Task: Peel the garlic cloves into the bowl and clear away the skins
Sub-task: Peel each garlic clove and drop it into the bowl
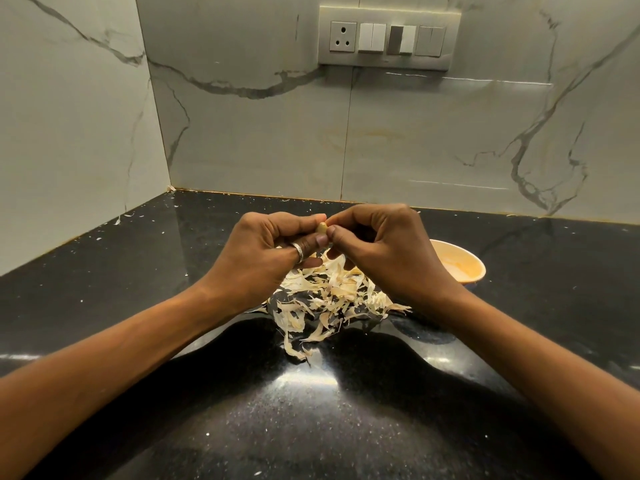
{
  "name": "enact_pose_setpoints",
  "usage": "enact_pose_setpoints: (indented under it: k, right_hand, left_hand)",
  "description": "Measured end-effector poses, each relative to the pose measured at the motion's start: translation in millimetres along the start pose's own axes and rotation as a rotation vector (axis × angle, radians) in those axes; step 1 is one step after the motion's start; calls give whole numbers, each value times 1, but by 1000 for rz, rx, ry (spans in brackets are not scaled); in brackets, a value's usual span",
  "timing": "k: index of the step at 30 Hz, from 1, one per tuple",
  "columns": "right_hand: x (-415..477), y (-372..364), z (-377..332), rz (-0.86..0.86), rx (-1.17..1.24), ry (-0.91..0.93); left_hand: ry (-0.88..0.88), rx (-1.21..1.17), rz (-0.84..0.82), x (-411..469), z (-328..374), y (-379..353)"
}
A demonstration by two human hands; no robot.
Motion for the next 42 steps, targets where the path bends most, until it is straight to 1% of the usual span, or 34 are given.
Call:
enact_pose_setpoints:
  k: [8, 13, 18, 22, 25, 29, 36, 39, 42]
  right_hand:
    - [0, -1, 1, 24, 15, -45]
    - [-1, -4, 0, 54, -14, -73]
    - [-1, -3, -1, 45, -20, -85]
    - [0, -2, -3, 39, -23, -90]
    - [-1, -2, -4, 42, -25, -98]
    - [1, -3, -2, 18, -8, -143]
    - [2, 1, 1, -62, 247, -300]
    - [2, 3, 0, -67, 297, -322]
    - [4, 8, -1, -35, 315, -324]
  left_hand:
    - [2, 20, 11, 0, -2, 1]
    - [-22, 114, 25, 0, -2, -2]
    - [-56, 216, 22, 0, 0, -2]
    - [-58, 219, 38, -1, 1, -3]
    - [-25, 189, 46, 0, 1, -3]
    - [51, 77, 68, 0, 1, -4]
    - [133, -84, 118, 0, 5, -6]
    - [164, -138, 141, 0, 6, -7]
    - [197, -182, 164, 0, 6, -6]
Point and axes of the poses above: each hand's wrist, its own x-axis towards the middle knuckle, its own y-axis out of the back of the hand, z = x × y, the point moved 2 cm from there along x, towards the middle knuckle, and after that the axes turned 15 degrees about -x, right-handed, at the moved point
